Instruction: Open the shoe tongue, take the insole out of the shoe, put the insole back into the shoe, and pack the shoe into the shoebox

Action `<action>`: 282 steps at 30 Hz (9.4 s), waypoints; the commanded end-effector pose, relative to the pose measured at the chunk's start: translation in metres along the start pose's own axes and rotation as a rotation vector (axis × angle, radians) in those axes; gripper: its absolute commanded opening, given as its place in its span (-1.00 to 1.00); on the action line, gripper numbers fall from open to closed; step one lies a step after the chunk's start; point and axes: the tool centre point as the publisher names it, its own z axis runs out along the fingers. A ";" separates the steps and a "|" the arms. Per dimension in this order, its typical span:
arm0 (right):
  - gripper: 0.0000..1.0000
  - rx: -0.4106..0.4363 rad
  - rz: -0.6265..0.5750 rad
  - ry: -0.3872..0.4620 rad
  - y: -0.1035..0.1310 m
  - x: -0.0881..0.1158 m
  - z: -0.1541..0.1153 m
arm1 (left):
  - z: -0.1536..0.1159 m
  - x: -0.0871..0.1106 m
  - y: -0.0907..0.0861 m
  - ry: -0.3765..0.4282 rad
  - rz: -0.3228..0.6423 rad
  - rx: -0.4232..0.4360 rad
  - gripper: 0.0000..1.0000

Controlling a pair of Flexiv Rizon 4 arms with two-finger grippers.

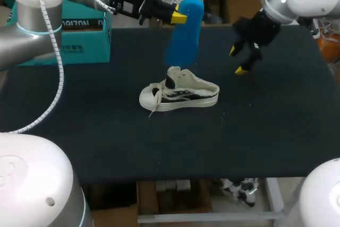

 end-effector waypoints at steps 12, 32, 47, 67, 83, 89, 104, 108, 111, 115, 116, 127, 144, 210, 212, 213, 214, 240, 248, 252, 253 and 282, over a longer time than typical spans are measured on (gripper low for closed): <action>1.00 0.208 0.004 0.085 0.053 -0.004 0.016 | -0.088 0.050 0.009 -0.384 -0.061 0.157 -1.00; 1.00 0.360 -0.004 0.025 0.109 -0.011 0.072 | -0.180 0.078 0.042 -0.619 -0.207 0.222 -1.00; 0.68 0.427 0.049 0.025 0.119 -0.011 0.099 | -0.207 0.090 0.062 -0.656 -0.226 0.238 -1.00; -1.00 0.455 0.140 -0.015 0.119 0.006 0.105 | -0.206 0.080 0.065 -0.614 -0.219 0.236 -1.00; -1.00 0.291 0.625 -0.092 0.115 0.024 0.067 | -0.164 0.036 0.040 -0.329 -0.106 0.253 -1.00; -1.00 0.182 0.820 -0.118 0.122 0.030 0.060 | -0.142 0.009 0.026 -0.184 -0.050 0.262 -1.00; -1.00 -0.019 1.134 -0.223 0.140 0.072 0.075 | -0.105 -0.040 0.011 0.061 -0.012 0.287 -1.00; -1.00 -0.053 1.183 -0.241 0.140 0.081 0.079 | -0.102 -0.046 0.011 0.089 -0.009 0.290 -1.00; -1.00 -0.068 1.209 -0.248 0.139 0.087 0.083 | -0.100 -0.050 0.012 0.102 -0.011 0.290 -1.00; -1.00 -0.080 1.227 -0.244 0.133 0.091 0.089 | -0.100 -0.053 0.015 0.114 -0.018 0.293 -1.00; -1.00 -0.085 1.229 -0.241 0.131 0.091 0.089 | -0.101 -0.053 0.016 0.115 -0.018 0.293 -1.00; -1.00 -0.115 1.214 -0.201 0.110 0.082 0.092 | -0.107 -0.046 0.019 0.108 -0.031 0.301 -1.00; 1.00 -0.130 1.134 -0.180 0.081 0.079 0.061 | -0.094 0.001 0.005 0.046 -0.140 0.248 -1.00; 1.00 -0.447 1.701 0.449 0.096 0.141 -0.017 | -0.024 0.101 0.022 -0.100 -0.496 0.339 -1.00; 1.00 -0.447 1.701 0.449 0.096 0.141 -0.017 | -0.024 0.101 0.022 -0.100 -0.496 0.339 -1.00; 1.00 -0.447 1.701 0.449 0.096 0.141 -0.017 | -0.024 0.101 0.022 -0.100 -0.496 0.339 -1.00; 1.00 -0.447 1.701 0.449 0.096 0.141 -0.017 | -0.024 0.101 0.022 -0.100 -0.496 0.339 -1.00; 1.00 0.095 2.392 0.763 0.112 0.181 -0.044 | -0.024 0.101 0.022 -0.100 -0.496 0.339 -1.00; 1.00 0.095 2.392 0.763 0.112 0.181 -0.044 | -0.024 0.101 0.022 -0.100 -0.496 0.339 -1.00; 1.00 0.095 2.392 0.763 0.112 0.181 -0.044 | -0.024 0.101 0.022 -0.100 -0.496 0.339 -1.00; 1.00 0.070 2.425 0.805 0.112 0.178 -0.044 | -0.024 0.101 0.022 -0.100 -0.496 0.339 -1.00; 1.00 -0.119 2.780 1.058 0.132 0.179 -0.004 | -0.002 0.084 0.039 -0.060 -0.240 0.336 -1.00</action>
